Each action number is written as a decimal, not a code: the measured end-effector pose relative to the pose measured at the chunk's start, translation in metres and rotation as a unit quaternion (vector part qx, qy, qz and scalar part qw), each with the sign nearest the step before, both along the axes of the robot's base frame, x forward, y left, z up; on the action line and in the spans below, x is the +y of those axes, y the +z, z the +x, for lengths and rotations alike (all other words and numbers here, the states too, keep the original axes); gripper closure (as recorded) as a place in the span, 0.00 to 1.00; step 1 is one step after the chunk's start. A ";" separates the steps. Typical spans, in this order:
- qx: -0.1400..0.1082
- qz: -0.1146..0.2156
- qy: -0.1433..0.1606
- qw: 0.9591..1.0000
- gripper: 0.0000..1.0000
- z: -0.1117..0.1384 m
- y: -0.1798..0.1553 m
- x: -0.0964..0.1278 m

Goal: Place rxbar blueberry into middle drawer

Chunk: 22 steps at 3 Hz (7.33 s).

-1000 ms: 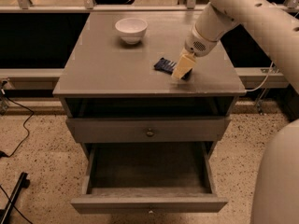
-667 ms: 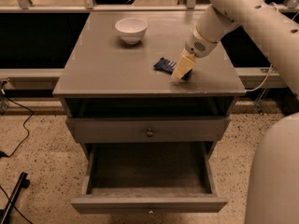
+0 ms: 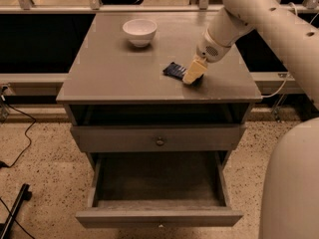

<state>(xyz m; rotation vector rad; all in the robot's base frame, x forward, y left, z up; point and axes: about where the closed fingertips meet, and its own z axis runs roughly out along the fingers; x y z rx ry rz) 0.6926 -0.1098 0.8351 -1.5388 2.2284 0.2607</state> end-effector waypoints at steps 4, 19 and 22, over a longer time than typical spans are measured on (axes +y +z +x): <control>-0.126 0.099 0.137 0.977 0.97 -0.125 0.067 0.009; -0.009 0.102 0.056 0.993 1.00 -0.022 -0.005 0.031; -0.159 0.204 0.179 0.949 1.00 -0.172 0.090 0.004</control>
Offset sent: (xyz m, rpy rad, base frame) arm -0.0303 0.0183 0.0126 0.1049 -0.0086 0.0851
